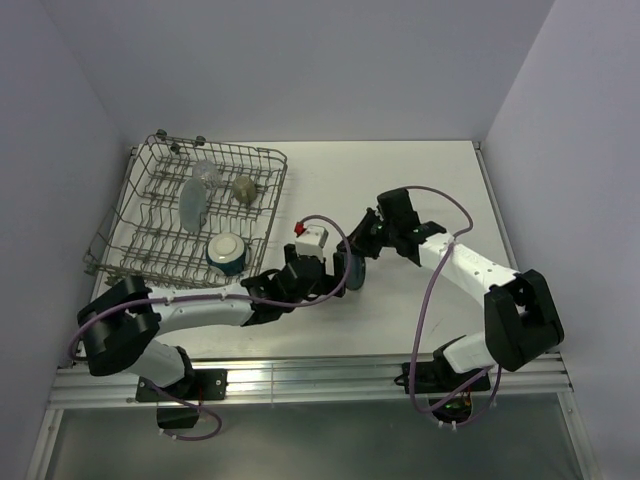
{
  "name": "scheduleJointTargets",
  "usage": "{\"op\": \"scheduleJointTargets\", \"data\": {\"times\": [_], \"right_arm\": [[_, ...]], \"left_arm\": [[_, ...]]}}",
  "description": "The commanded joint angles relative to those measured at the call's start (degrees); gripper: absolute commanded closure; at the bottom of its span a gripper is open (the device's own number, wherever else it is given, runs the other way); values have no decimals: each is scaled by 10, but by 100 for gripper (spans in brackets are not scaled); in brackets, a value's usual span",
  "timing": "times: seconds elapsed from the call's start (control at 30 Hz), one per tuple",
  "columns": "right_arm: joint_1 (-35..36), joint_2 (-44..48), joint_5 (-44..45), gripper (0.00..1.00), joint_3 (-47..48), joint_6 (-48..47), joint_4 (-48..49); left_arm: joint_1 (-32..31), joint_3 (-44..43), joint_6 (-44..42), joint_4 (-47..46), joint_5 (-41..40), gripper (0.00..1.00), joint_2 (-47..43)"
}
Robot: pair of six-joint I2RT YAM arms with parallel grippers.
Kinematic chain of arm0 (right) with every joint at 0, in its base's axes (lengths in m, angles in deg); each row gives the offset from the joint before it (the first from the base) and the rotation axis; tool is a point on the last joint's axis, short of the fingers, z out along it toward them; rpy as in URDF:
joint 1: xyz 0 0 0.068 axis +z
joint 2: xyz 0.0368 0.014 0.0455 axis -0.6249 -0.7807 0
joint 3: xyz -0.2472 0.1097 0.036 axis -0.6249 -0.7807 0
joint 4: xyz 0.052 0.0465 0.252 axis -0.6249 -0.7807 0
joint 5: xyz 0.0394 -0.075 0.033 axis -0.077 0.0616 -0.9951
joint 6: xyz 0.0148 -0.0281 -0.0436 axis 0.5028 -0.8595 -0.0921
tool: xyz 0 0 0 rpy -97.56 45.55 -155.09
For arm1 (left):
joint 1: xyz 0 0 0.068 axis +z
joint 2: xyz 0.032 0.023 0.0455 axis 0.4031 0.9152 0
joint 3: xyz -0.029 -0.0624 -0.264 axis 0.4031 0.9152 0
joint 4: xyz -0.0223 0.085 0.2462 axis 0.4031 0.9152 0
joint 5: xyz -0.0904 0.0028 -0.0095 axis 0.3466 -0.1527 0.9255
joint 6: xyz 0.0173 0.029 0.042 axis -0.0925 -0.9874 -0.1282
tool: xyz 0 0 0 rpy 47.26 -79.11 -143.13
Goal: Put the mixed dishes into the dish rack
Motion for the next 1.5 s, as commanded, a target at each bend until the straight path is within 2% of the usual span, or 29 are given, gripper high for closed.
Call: {"op": "scheduleJointTargets", "data": {"times": [0.0, 0.2, 0.33, 0.43, 0.53, 0.57, 0.6, 0.63, 0.67, 0.77, 0.87, 0.9, 0.97, 1.1, 1.23, 1.27, 1.37, 1.4, 1.47], "right_arm": [[-6, 13, -39, 100, -11, 24, 40], [-6, 17, -53, 100, -23, 38, 57], [-6, 29, -52, 100, -38, 47, 63], [-7, 35, -57, 100, -46, 54, 71], [-6, 40, -62, 100, -53, 55, 73], [-7, 42, -62, 100, -55, 54, 73], [-9, 49, -60, 100, -55, 52, 73], [-9, 51, -58, 100, -57, 49, 73], [-11, 54, -57, 100, -57, 47, 72], [-23, 65, -59, 81, -56, 31, 69], [-32, 85, -45, 45, -34, -9, 45], [-35, 99, -31, 28, -24, -35, 4], [-45, 118, 2, 19, 7, -61, -34], [-67, 191, 78, 16, 36, -123, -113], [-73, 245, 97, 17, 31, -154, -137], [-73, 262, 97, 17, 27, -158, -138], [-73, 281, 86, 18, 3, -159, -132], [-73, 288, 84, 18, -9, -158, -127], [-73, 296, 78, 18, -19, -156, -124]], "left_arm": [[-17, -15, -16, -64, -64, 1, 34], [-18, -55, -12, -53, -68, 1, 104], [-18, -89, -3, -30, -119, 1, 151], [-18, -86, -6, -58, -133, 4, 161], [-18, -85, -6, -62, -142, 21, 165], [-18, -86, -5, -62, -144, 50, 166], [-18, -86, -4, -60, -145, 68, 165], [-18, -85, 0, -55, -146, 91, 161], [-18, -84, 8, -41, -150, 100, 159], [-18, -63, 4, -42, -133, 100, 133], [-17, -33, 5, -21, -137, 100, 88], [-16, -25, 4, -10, -143, 100, 76], [-12, -25, -11, 22, -153, 100, 37], [16, -34, -66, 97, -152, 100, -53], [70, -76, -127, 160, -121, 100, -173], [87, -88, -164, 166, -91, 100, -188], [170, -129, -260, 161, -27, 100, -220], [224, -159, -278, 169, -9, 100, -219], [282, -193, -311, 199, 24, 100, -203]]}}
